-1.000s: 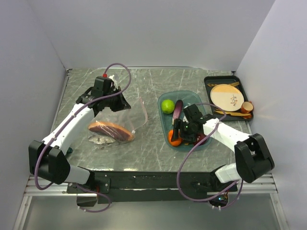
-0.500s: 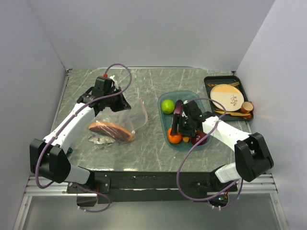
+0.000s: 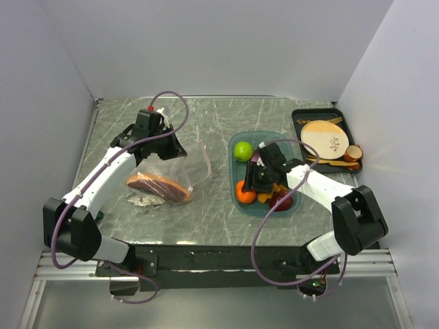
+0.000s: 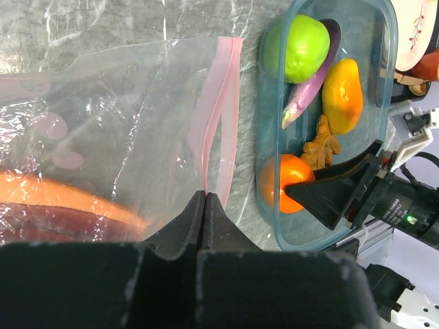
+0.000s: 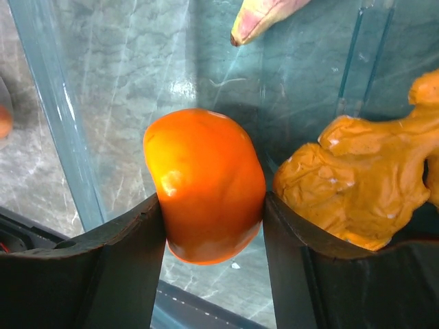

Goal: Place the food in the zip-top bag and seal the zipper
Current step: Pick up the fake fruit from the bin, then place the fake fruit in the zipper food storage bag.

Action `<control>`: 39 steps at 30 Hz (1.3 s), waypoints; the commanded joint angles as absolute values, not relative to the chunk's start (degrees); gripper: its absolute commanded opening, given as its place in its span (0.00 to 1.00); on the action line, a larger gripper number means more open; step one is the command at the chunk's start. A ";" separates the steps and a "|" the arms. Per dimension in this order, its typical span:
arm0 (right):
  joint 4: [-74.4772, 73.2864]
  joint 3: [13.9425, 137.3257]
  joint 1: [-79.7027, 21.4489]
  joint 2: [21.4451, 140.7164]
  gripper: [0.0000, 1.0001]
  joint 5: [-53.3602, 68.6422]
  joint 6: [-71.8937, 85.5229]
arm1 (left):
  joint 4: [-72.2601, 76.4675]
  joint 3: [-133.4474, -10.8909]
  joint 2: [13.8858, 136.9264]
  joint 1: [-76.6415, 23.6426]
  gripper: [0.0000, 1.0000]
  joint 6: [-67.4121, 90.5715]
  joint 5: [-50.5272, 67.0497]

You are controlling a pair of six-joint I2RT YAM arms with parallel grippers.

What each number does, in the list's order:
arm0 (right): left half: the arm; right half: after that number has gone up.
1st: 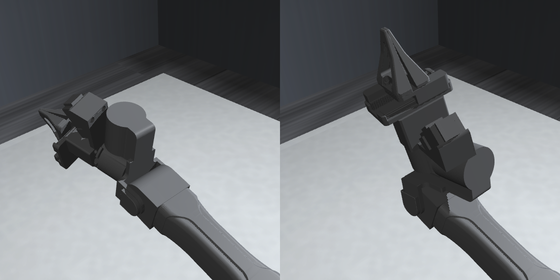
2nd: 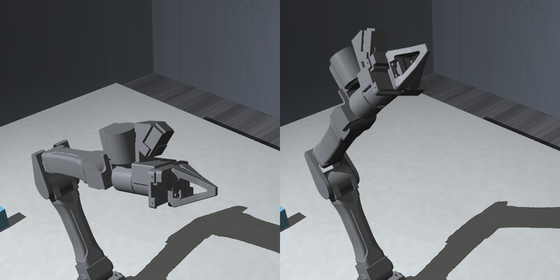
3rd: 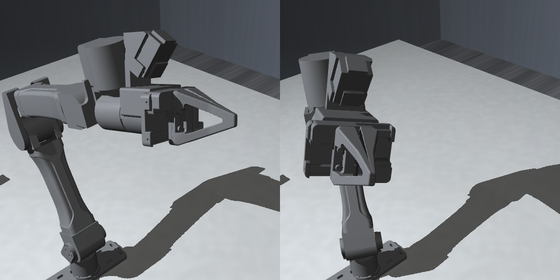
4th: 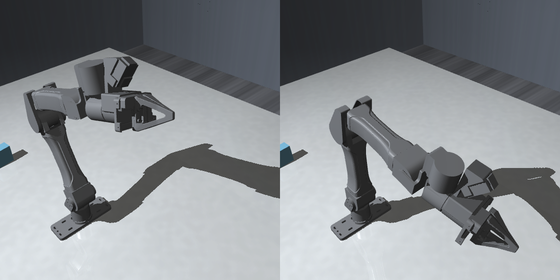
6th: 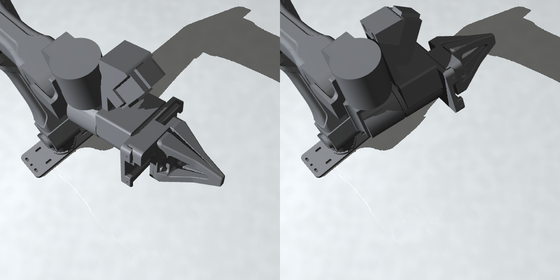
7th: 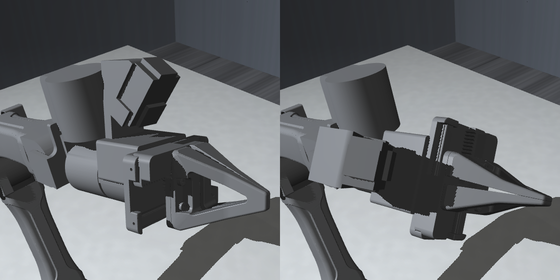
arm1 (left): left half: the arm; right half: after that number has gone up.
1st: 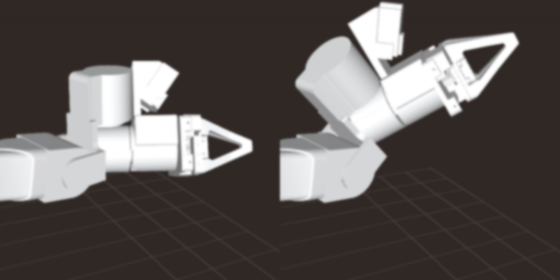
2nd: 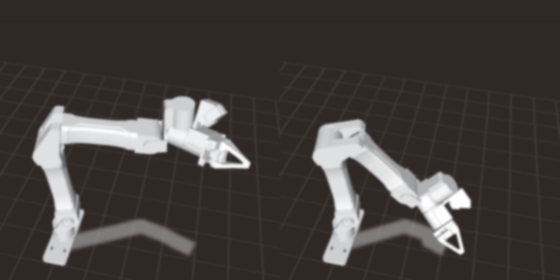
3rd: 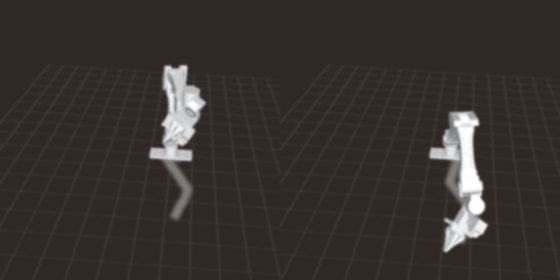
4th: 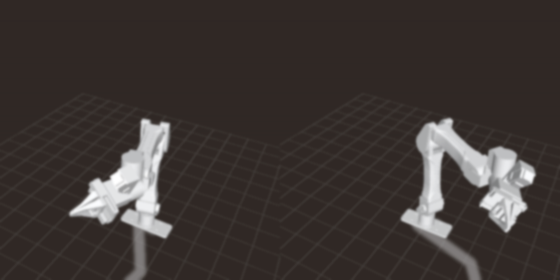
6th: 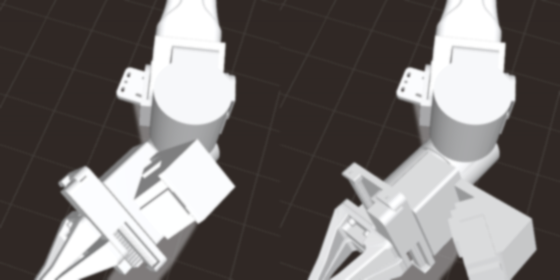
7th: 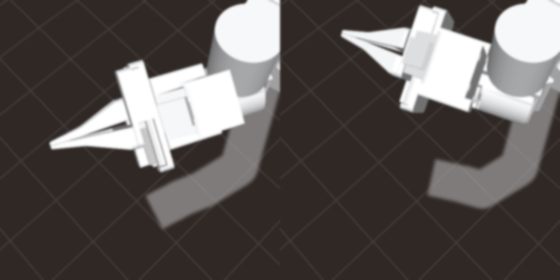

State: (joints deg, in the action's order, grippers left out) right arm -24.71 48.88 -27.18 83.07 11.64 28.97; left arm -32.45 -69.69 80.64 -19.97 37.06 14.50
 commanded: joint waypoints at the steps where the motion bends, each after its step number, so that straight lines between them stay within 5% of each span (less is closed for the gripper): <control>1: -25.40 53.43 -27.69 77.70 0.28 11.34 28.48 | -32.26 -72.16 80.24 -20.21 0.01 35.77 13.97; 10: -21.01 57.30 -27.60 74.09 0.28 12.91 26.19 | -32.69 -72.24 79.89 -20.22 0.01 34.72 15.38; 20: -3.27 62.48 -28.82 82.78 0.27 25.65 36.29 | -31.11 -73.21 79.45 -20.48 0.01 36.21 18.01; 29: -6.24 74.61 -35.24 96.94 0.27 27.60 34.81 | -32.08 -74.27 79.01 -22.23 0.01 37.44 17.75; 34: -9.39 82.24 -38.14 104.22 0.38 29.45 33.05 | -32.61 -75.67 79.89 -23.20 0.01 37.53 17.32; 39: -8.36 80.08 -38.76 103.28 0.72 28.74 33.04 | -33.05 -77.87 79.63 -23.47 0.01 37.27 16.88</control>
State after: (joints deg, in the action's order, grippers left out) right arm -9.93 80.23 -38.52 105.32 27.92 33.67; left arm -34.24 -73.54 80.73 -22.98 37.12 16.62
